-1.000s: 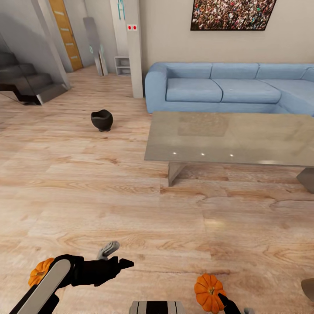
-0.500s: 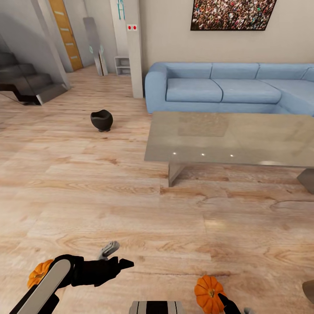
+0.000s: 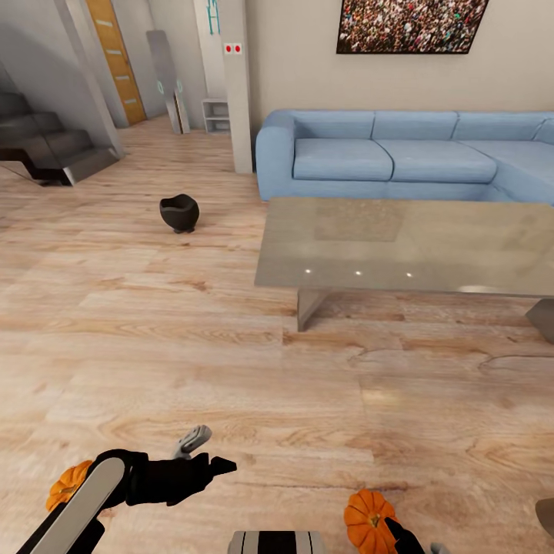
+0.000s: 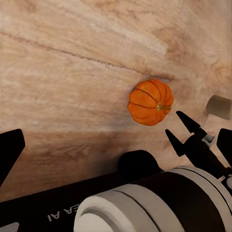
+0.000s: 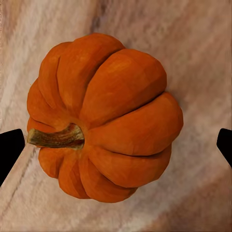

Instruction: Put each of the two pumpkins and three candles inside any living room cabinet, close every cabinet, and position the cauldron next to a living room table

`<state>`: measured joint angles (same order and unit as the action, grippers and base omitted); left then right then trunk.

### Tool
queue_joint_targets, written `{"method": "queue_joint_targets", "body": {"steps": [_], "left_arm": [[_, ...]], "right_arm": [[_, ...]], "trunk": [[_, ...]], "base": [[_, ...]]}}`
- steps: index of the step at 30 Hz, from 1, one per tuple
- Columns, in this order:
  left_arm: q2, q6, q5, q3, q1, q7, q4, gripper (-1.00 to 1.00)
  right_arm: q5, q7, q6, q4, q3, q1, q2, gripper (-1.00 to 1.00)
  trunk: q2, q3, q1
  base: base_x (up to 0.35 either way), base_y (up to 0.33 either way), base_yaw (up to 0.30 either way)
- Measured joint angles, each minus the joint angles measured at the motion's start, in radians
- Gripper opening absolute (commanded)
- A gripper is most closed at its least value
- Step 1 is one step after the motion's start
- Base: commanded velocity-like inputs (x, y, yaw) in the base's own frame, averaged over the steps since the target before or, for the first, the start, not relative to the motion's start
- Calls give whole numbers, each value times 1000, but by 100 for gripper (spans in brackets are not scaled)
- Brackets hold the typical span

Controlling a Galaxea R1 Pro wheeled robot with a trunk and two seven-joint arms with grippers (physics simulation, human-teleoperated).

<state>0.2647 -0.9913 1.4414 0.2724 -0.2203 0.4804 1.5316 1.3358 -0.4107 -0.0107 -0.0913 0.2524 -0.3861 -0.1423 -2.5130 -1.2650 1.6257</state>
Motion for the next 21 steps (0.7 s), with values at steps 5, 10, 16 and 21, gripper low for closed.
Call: {"method": "queue_joint_targets", "body": {"steps": [5,10,16,21], "left_arm": [[0,0,1,-3,0,0,0,100],[0,0,0,-4,0,0,0,100],[0,0,1,-2,0,0,0,100],[0,0,0,-3,0,0,0,100]], "right_arm": [[0,0,0,0,0,0,0,100],[0,0,0,0,0,0,0,100],[0,0,0,0,0,0,0,100],[0,0,0,0,0,0,0,100]], "trunk": [[0,0,0],[0,0,0],[0,0,0],[0,0,0]], "base": [[66,19,0],[11,3,0],[17,0,0],[9,0,0]]}}
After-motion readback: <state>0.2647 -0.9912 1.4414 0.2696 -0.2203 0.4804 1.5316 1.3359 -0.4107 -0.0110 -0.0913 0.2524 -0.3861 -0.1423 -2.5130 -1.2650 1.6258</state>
